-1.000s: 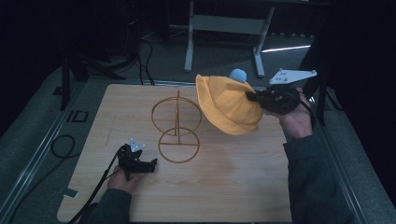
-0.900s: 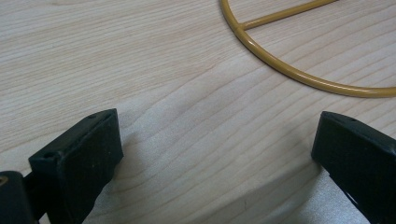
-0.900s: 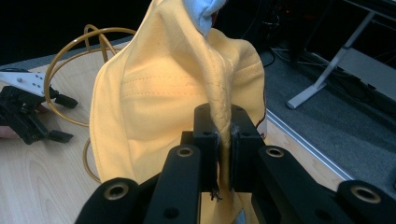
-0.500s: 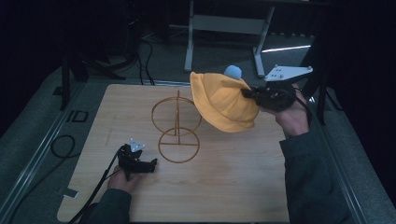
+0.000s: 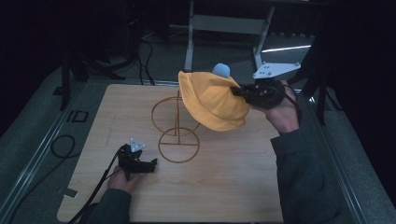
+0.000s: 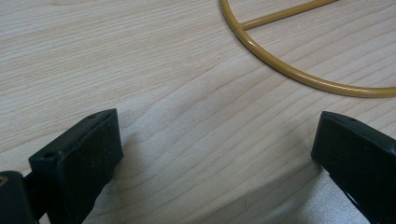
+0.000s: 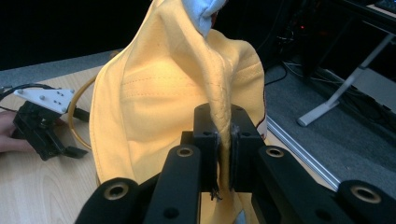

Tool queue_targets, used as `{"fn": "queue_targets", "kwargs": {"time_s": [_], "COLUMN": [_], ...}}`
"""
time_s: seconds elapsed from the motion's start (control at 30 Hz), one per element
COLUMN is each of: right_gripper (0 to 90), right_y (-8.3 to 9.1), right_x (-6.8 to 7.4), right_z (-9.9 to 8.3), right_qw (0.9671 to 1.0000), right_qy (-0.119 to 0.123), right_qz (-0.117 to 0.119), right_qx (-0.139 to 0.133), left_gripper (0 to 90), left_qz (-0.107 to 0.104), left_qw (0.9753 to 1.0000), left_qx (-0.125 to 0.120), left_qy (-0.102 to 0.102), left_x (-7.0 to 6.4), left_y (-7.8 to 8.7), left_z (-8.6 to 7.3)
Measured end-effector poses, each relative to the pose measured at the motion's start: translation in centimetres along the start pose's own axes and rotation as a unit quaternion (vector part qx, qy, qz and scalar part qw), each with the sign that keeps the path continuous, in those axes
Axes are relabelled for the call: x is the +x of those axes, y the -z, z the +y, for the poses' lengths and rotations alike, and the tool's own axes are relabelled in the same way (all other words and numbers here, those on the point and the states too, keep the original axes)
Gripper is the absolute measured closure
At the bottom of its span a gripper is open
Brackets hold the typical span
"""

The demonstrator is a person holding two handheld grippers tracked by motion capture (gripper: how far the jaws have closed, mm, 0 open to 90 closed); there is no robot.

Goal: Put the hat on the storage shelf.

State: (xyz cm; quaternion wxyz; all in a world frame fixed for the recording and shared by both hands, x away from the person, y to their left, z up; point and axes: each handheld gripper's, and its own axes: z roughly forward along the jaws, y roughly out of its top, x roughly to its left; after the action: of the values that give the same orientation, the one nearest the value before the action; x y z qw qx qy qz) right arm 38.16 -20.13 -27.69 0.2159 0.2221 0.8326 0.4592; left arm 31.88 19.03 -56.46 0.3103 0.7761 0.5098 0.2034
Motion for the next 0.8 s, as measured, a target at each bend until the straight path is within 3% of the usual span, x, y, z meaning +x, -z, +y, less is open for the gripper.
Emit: {"fn": "queue_targets", "kwargs": {"time_s": [0.8], "right_gripper": [83.8], "right_y": [-2.2], "right_x": [1.6], "right_z": [2.2], "right_qw": [0.9994], "right_qy": [0.019], "right_qz": [0.027], "right_qx": [0.004], "left_gripper": [1.9], "left_qz": [0.001], "left_qw": [1.0000], "left_qx": [-0.001], "left_qy": [0.001], "left_x": [0.0], "left_y": [0.0], "left_z": [0.0]}}
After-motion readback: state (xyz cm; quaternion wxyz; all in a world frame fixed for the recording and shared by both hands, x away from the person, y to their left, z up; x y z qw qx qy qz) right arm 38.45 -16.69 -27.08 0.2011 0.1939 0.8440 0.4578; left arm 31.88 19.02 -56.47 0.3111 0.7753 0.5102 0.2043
